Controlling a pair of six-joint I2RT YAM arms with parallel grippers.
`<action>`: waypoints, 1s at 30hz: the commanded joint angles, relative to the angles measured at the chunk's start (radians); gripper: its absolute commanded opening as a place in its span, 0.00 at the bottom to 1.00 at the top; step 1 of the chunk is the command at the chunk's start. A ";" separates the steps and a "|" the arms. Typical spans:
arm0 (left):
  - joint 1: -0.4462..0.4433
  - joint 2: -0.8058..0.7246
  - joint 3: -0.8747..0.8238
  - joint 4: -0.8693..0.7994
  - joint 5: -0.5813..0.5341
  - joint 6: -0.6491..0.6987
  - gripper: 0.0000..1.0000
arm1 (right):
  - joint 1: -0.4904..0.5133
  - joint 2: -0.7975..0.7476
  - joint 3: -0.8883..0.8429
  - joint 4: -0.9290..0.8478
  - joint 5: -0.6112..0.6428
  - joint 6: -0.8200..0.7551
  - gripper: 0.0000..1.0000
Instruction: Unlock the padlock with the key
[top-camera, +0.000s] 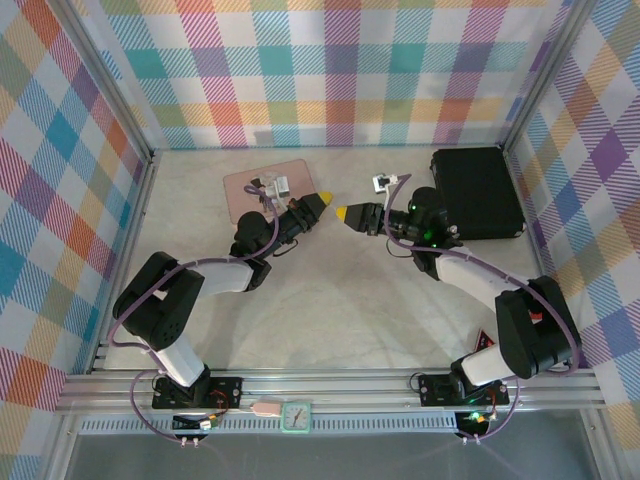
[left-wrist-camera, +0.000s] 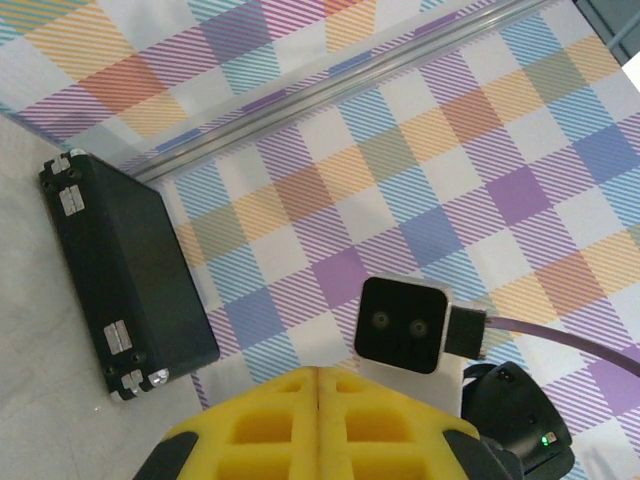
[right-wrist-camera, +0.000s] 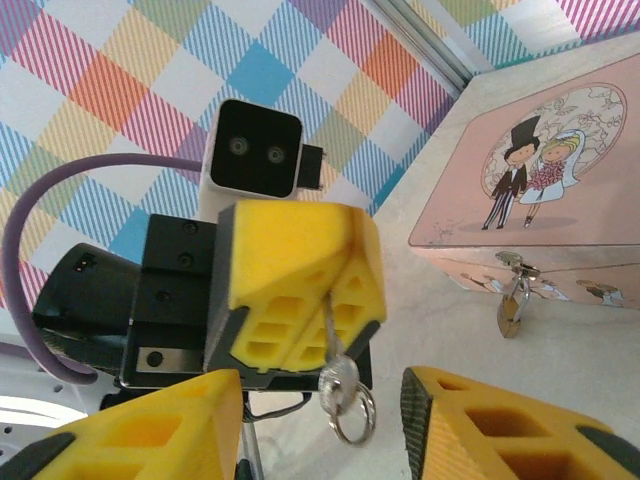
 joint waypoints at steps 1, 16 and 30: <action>-0.009 -0.005 -0.004 0.064 -0.010 -0.002 0.00 | 0.006 0.015 0.013 0.045 0.000 0.011 0.47; -0.020 -0.010 -0.011 0.067 -0.021 0.002 0.00 | 0.005 0.058 0.016 0.168 -0.044 0.092 0.12; 0.142 -0.103 -0.155 -0.250 0.023 0.130 0.41 | 0.003 -0.020 0.025 -0.170 0.025 -0.139 0.00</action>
